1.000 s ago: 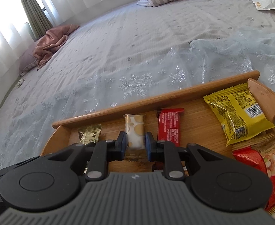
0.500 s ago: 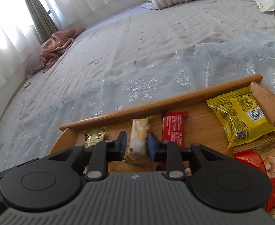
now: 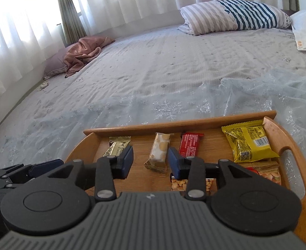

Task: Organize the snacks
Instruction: 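Move both tools back toward the remaining snacks beside the tray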

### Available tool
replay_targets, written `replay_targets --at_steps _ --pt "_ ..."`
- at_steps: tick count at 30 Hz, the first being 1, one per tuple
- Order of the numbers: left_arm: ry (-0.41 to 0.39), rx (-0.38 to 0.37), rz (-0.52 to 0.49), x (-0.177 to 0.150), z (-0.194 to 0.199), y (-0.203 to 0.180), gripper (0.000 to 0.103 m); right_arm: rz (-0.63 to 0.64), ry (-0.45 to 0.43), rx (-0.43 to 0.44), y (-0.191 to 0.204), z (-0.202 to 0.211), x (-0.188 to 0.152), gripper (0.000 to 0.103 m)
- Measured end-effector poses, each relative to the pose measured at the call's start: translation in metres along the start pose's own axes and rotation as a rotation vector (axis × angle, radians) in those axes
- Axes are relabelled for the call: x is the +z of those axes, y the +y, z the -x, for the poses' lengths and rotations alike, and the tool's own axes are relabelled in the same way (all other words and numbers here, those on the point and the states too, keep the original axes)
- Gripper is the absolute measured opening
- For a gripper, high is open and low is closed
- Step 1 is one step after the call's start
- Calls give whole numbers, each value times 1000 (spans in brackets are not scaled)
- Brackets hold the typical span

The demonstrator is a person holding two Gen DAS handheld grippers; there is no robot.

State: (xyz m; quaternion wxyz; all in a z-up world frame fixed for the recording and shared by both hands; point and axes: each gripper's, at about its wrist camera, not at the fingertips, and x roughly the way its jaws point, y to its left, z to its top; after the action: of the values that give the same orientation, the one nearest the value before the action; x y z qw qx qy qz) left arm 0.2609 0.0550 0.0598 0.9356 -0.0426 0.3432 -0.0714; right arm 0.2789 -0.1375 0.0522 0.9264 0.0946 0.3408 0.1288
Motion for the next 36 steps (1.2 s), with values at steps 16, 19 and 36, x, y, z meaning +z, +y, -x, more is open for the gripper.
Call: replay_targets --at_steps 16,19,36 --pt "-44 1 -11 -50 86 -1 88 106 -52 51 0 74 -46 69" --pt "-48 8 -7 -61 98 1 88 119 -57 59 0 83 -57 71" --pt "-21 18 -7 -124 139 7 89 274 -84 131 22 122 -133 86"
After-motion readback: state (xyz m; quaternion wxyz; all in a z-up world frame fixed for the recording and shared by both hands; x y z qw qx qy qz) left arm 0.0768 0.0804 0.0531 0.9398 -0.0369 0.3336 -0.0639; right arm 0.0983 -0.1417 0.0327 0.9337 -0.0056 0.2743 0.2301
